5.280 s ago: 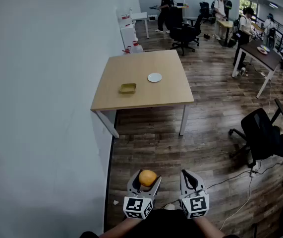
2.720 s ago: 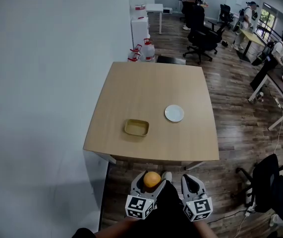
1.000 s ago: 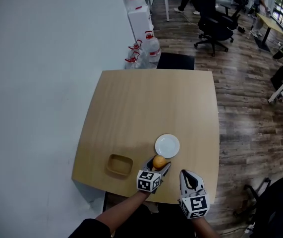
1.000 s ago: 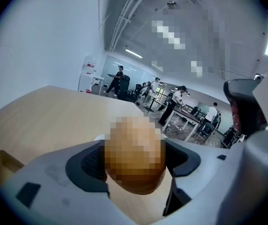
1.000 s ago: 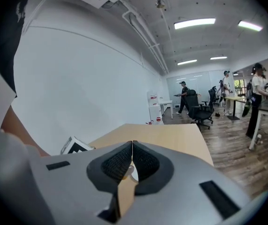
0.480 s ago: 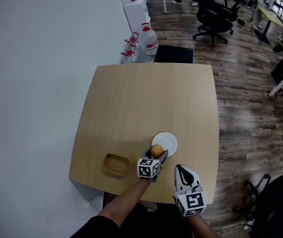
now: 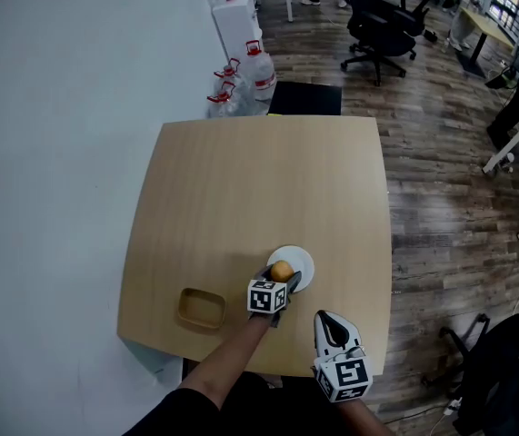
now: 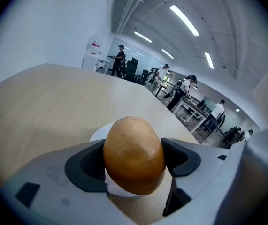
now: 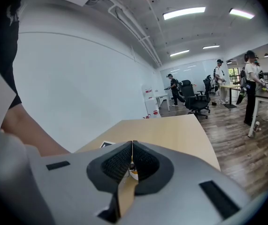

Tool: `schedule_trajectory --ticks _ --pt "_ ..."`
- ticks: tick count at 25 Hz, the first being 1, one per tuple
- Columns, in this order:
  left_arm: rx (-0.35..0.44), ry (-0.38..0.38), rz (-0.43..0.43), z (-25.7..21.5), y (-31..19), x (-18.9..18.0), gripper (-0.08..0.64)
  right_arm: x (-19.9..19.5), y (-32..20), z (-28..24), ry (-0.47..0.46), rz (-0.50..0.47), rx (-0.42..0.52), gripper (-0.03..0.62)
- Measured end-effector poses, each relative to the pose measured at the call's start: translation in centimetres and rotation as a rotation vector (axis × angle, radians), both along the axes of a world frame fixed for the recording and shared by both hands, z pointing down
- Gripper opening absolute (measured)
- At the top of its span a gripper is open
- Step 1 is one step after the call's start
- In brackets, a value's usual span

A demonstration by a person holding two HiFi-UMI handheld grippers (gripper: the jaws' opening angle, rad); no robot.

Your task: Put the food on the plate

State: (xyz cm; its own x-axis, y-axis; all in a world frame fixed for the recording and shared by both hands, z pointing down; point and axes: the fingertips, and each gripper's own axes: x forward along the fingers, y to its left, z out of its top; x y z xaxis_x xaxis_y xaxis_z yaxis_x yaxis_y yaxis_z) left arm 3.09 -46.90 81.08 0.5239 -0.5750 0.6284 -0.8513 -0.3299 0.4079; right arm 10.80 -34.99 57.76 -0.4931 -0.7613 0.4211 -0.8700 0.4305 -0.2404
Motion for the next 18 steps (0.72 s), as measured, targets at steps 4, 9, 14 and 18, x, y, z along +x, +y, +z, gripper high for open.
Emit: schedule_trajectory --ticks 4,9,14,18 --pt "-0.062 -0.031 0.051 1.8 0.5 1.1 0.327 0.6 0.2 0.0 0.006 0.010 -0.002 0.060" --pt "-0.069 -0.086 0.090 2.7 0.1 1.6 0.328 1.0 0.3 0.4 -0.004 0.018 -0.010 0.061" --pt "-0.064 -0.122 0.066 2.8 -0.4 1.0 0.328 1.3 -0.1 0.2 -0.003 0.021 -0.005 0.061" --pt "-0.012 -0.139 0.031 1.9 -0.9 0.3 0.331 1.5 -0.1 -0.1 -0.008 0.022 0.007 0.060"
